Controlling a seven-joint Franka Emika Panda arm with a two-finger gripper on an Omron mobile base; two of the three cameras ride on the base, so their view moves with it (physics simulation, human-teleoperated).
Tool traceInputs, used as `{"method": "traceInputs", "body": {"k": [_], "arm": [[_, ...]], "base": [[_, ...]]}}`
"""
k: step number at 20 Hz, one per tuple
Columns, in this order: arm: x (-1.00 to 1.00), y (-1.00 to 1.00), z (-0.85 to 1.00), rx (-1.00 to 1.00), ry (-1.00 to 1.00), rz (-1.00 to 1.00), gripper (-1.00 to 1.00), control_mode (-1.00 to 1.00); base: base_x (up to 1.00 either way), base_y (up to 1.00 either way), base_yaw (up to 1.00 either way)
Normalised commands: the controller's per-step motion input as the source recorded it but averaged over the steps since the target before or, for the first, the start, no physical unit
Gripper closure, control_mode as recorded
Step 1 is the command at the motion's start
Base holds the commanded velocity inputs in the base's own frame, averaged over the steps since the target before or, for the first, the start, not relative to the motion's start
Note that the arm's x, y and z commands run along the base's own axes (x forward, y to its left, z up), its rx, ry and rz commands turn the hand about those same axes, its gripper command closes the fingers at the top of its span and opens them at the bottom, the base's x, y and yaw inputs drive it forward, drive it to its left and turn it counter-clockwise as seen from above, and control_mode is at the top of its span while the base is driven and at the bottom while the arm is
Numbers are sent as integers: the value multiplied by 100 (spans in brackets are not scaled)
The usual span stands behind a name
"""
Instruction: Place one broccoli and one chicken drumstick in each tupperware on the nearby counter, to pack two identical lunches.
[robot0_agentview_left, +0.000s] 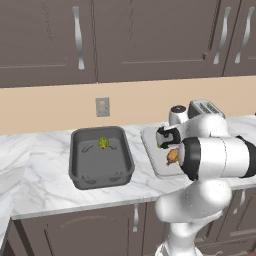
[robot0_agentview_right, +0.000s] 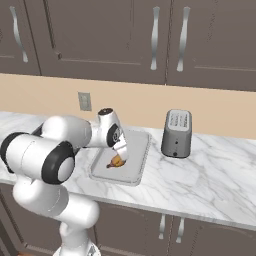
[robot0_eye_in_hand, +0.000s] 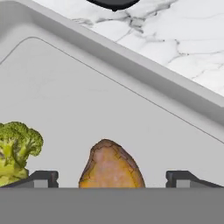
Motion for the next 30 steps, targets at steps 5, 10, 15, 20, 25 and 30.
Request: {"method": "traceInputs", "body": {"k": [5, 10, 15, 20, 25, 30], "arm": [[-72, 0, 39, 0, 1, 0, -100, -100], [-92, 0, 37, -1, 0, 6, -100, -100], [-100, 8, 13, -6, -2, 22, -100, -100], [-96, 12, 31, -6, -6, 32, -100, -100], [-87, 4, 63, -5, -18, 38, -100, -100], [-71, 19, 87, -9, -9, 37, -100, -100]], "base": [[0, 0, 0], [0, 0, 0], [0, 0, 0], [0, 0, 0], [0, 0, 0], [0, 0, 0]]}}
